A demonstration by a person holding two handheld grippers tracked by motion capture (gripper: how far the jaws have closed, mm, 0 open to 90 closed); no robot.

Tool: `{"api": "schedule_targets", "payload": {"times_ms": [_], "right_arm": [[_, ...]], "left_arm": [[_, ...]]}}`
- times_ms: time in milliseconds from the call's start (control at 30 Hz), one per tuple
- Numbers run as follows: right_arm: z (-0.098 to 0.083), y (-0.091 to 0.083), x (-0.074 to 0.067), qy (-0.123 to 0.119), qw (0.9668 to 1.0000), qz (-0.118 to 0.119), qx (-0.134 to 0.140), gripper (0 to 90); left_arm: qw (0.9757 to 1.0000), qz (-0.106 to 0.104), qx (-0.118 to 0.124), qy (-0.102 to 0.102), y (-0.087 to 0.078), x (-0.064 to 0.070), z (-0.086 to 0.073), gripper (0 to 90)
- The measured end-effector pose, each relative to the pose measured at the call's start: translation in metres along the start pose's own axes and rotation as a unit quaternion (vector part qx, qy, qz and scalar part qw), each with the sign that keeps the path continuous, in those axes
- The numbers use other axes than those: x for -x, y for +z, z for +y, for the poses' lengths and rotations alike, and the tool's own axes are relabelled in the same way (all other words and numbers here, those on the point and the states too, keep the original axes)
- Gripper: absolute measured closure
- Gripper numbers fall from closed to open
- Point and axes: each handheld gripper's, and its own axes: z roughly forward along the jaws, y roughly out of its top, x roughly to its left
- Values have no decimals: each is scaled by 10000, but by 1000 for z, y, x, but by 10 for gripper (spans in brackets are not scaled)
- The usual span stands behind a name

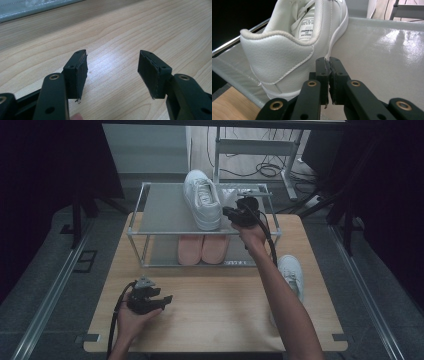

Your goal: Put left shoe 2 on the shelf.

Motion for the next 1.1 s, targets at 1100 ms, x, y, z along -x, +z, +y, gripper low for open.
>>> {"api": "schedule_targets", "payload": {"times_ms": [1100], "right_arm": [[-5, 17, -38, -120, 9996, 233, -116, 900]], "left_arm": [[10000, -46, -67, 32, 5, 2, -1, 414]]}}
